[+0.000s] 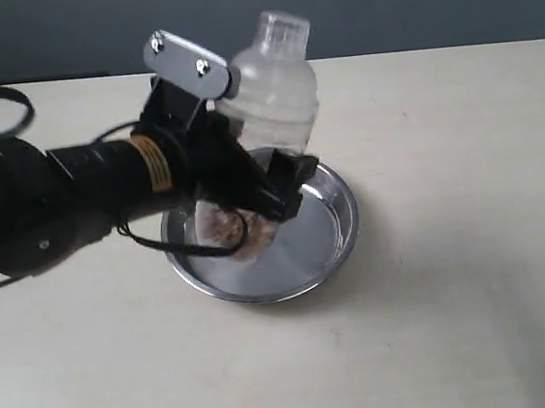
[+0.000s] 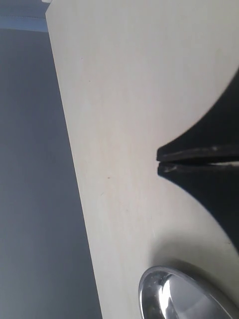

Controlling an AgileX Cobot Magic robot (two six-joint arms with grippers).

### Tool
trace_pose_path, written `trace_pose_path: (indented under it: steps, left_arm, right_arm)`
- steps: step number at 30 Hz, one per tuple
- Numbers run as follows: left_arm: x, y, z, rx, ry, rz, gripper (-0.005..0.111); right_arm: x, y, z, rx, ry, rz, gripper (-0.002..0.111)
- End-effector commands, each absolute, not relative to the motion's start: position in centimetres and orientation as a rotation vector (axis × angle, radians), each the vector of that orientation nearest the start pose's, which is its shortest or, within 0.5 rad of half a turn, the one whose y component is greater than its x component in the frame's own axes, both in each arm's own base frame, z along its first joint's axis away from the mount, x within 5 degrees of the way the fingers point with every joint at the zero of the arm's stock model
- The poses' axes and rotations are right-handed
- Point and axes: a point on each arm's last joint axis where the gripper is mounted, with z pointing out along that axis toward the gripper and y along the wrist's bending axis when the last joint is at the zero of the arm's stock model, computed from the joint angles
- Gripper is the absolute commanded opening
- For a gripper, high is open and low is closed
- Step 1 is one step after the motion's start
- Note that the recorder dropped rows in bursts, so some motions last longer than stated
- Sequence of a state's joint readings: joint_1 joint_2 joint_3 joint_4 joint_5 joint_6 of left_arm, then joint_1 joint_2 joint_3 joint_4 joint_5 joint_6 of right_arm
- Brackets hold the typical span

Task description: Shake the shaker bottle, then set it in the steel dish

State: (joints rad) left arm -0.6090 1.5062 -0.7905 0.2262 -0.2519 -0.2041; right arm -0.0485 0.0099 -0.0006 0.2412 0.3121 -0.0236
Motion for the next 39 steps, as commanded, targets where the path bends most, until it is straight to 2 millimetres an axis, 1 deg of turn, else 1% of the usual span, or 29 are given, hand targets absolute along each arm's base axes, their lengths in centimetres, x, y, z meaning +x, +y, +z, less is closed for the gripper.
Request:
trace_pose_path:
  steps: [1,3,4,5,6,7,9,10,11,12,13,14,15,16,17,18,19,20,21,22,23,24,26,27,28,29,35,37,39]
  left_arm:
    - [26.0,-17.9,31.5,0.522,1.59,-0.502,0.0]
    - [27.0,-17.7,27.0,0.525,1.769,-0.465,0.0]
    - [27.2,-17.8,25.3,0.482,1.845,-0.482,0.0]
    - [27.2,-18.0,25.0,0.47,1.861,-0.498,0.0]
    - [26.9,-18.2,26.2,0.497,1.81,-0.506,0.0]
    - [26.5,-18.4,27.9,0.534,1.726,-0.506,0.0]
    - [25.3,-18.2,33.3,0.617,1.484,-0.492,0.0]
    - [24.9,-17.9,34.6,0.608,1.448,-0.491,0.0]
    - [24.9,-17.8,34.4,0.575,1.486,-0.501,0.0]
    - [25.3,-17.9,32.1,0.578,1.576,-0.494,0.0]
    - [25.5,-18.0,29.1,0.604,1.668,-0.481,0.0]
    - [25.9,-18.2,25.6,0.612,1.777,-0.477,0.0]
    - [26.1,-18.3,22.9,0.571,1.869,-0.492,0.0]
    - [26.2,-18.3,21.8,0.528,1.908,-0.517,0.0]
    - [26.0,-18.6,21.6,0.509,1.887,-0.552,0.0]
    - [25.9,-18.7,22.5,0.513,1.827,-0.569,0.0]
    - [25.7,-18.8,24.2,0.534,1.717,-0.593,0.0]
    - [25.5,-18.9,26.5,0.563,1.592,-0.595,0.0]
    - [25.4,-18.7,28.1,0.562,1.527,-0.58,0.0]
    - [25.5,-18.4,28.6,0.542,1.52,-0.557,0.0]
    - [25.9,-18.1,27.8,0.496,1.581,-0.538,0.0]
    - [26.2,-18.0,26.4,0.494,1.649,-0.517,0.0]
    - [26.5,-18.0,22.5,0.496,1.808,-0.481,0.0]
    - [26.5,-18.0,21.5,0.49,1.846,-0.484,0.0]
    - [26.4,-18.0,21.1,0.482,1.854,-0.497,0.0]
    - [26.3,-18.1,21.2,0.477,1.836,-0.51,0.0]
    - [26.4,-18.3,23.9,0.415,1.563,-0.588,0.0]
    - [26.3,-18.4,24.4,0.419,1.499,-0.604,0.0]
    - [26.3,-18.4,24.7,0.41,1.471,-0.611,0.0]
  right_arm:
    - [5.5,0.4,18.6,0.17,1.78,0.175,-0.001]
    - [5.5,0.4,18.6,0.17,1.78,0.175,-0.001]
    - [5.5,0.4,18.6,0.17,1.78,0.175,-0.001]
    - [5.5,0.4,18.6,0.17,1.78,0.175,-0.001]
    - [5.5,0.4,18.6,0.17,1.78,0.175,-0.001]
    - [5.5,0.4,18.6,0.17,1.78,0.175,-0.001]
    - [5.5,0.4,18.6,0.17,1.78,0.175,-0.001]
    - [5.5,0.4,18.6,0.17,1.78,0.175,-0.001]
    - [5.5,0.4,18.6,0.17,1.78,0.175,-0.001]
    - [5.5,0.4,18.6,0.17,1.78,0.175,-0.001]
    - [5.5,0.4,18.6,0.17,1.78,0.175,-0.001]
    - [5.5,0.4,18.6,0.17,1.78,0.175,-0.001]
    - [5.5,0.4,18.6,0.17,1.78,0.175,-0.001]
    - [5.5,0.4,18.6,0.17,1.78,0.175,-0.001]
    - [5.5,0.4,18.6,0.17,1.78,0.175,-0.001]
    - [5.5,0.4,18.6,0.17,1.78,0.175,-0.001]
    - [5.5,0.4,18.6,0.17,1.78,0.175,-0.001]
    - [5.5,0.4,18.6,0.17,1.78,0.175,-0.001]
    - [5.5,0.4,18.6,0.17,1.78,0.175,-0.001]
    - [5.5,0.4,18.6,0.17,1.78,0.175,-0.001]
    - [5.5,0.4,18.6,0.17,1.78,0.175,-0.001]
    - [5.5,0.4,18.6,0.17,1.78,0.175,-0.001]
    - [5.5,0.4,18.6,0.17,1.78,0.175,-0.001]
    - [5.5,0.4,18.6,0.17,1.78,0.175,-0.001]
    - [5.5,0.4,18.6,0.17,1.78,0.175,-0.001]
    - [5.5,0.4,18.6,0.17,1.78,0.175,-0.001]
    - [5.5,0.4,18.6,0.17,1.78,0.175,-0.001]
    - [5.5,0.4,18.6,0.17,1.78,0.175,-0.001]
    - [5.5,0.4,18.6,0.17,1.78,0.175,-0.001]
